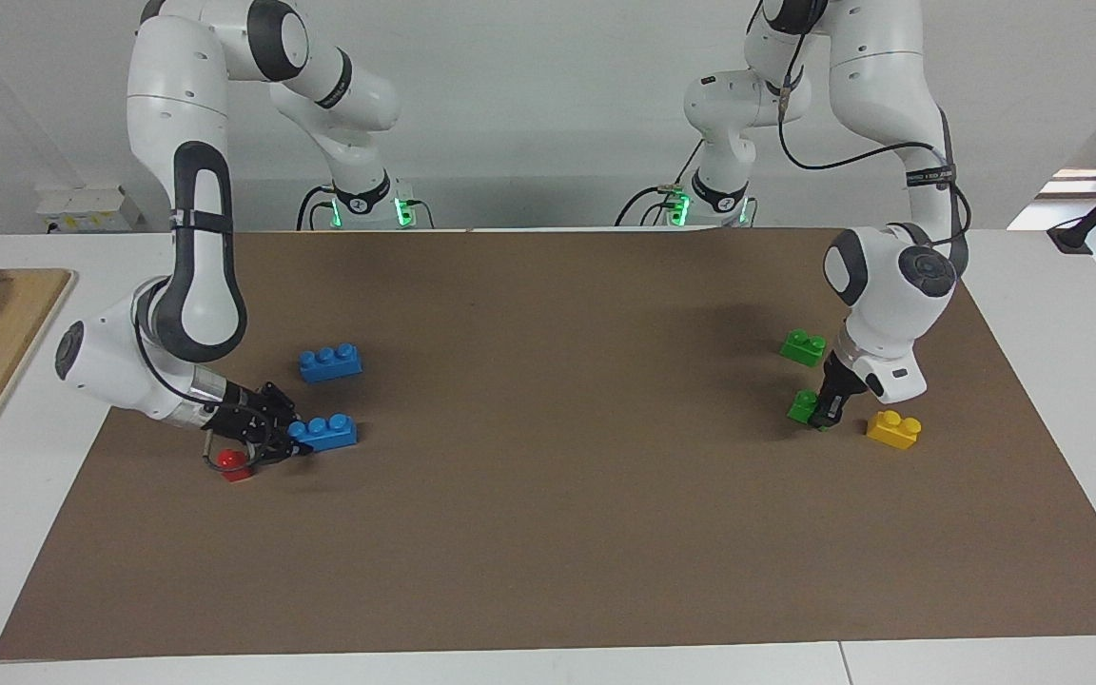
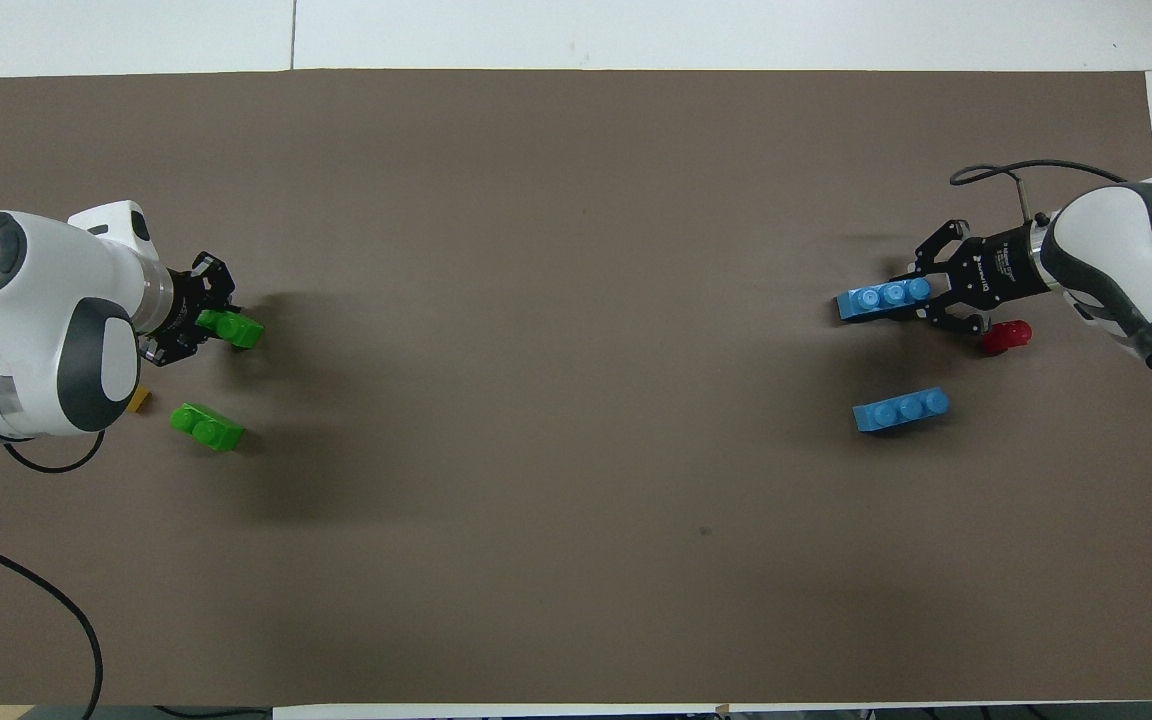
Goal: Remove green block with left arm and hold with right
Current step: 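Lower the green block near the yellow blocks while the right gripper lowers blue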
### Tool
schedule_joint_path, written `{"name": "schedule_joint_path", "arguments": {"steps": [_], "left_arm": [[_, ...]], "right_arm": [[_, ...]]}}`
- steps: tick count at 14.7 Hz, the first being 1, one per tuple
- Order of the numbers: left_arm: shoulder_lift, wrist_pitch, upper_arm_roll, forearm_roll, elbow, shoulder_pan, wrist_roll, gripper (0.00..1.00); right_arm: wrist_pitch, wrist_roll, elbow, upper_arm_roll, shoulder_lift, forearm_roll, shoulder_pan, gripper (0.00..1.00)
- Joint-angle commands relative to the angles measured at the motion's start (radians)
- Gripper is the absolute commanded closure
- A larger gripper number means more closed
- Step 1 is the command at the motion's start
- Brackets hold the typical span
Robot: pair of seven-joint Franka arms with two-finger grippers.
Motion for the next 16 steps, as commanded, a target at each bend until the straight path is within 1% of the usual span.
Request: {"name": "schedule_joint_path", "arguments": {"steps": [1,4,7,8,9,11,12,13,15,16], "left_arm": [[0.004,0.023,-0.002,-0.016,-0.003,0.009,0.028,0.0],[-0.016,0.011,-0.002,-0.013,0.01,0.011,0.098,0.0],[-0.027,-0.026,-0.001,-0.007,0.06,0.009,0.244,0.0],[-0.031,-0.052,0.001,-0.003,0.086,0.011,0.314,0.0],[-0.031,-0.09,0.001,0.014,0.12,0.011,0.4,0.0],[-0.033,-0.19,0.001,0.057,0.175,0.011,0.614,0.0],[-0.04,-0.225,0.001,0.063,0.194,0.011,0.726,0.0],[-0.06,-0.247,0.002,0.063,0.198,0.012,0.793,0.0],[-0.105,-0.279,0.006,0.063,0.195,0.011,0.827,0.0],[-0.125,-0.313,0.006,0.063,0.197,0.011,0.83,0.0]], "right_arm": [[0.013,-0.008,-0.022,0.009,-0.029,-0.026,-0.004,0.09],[-0.028,0.0,0.002,0.007,-0.084,-0.029,-0.004,0.02],[-0.067,0.001,0.027,0.007,-0.147,-0.056,-0.001,0.02],[-0.085,-0.009,0.042,0.007,-0.165,-0.085,-0.001,0.02],[-0.093,-0.035,0.053,0.012,-0.184,-0.14,-0.001,0.01],[-0.101,-0.179,0.065,0.016,-0.22,-0.213,0.01,0.01],[-0.104,-0.233,0.073,0.016,-0.234,-0.219,0.011,0.01],[-0.119,-0.267,0.079,0.016,-0.25,-0.227,0.011,0.01],[-0.182,-0.342,0.125,0.018,-0.265,-0.275,0.013,0.01],[-0.208,-0.412,0.148,0.018,-0.276,-0.318,0.017,0.01]]}}
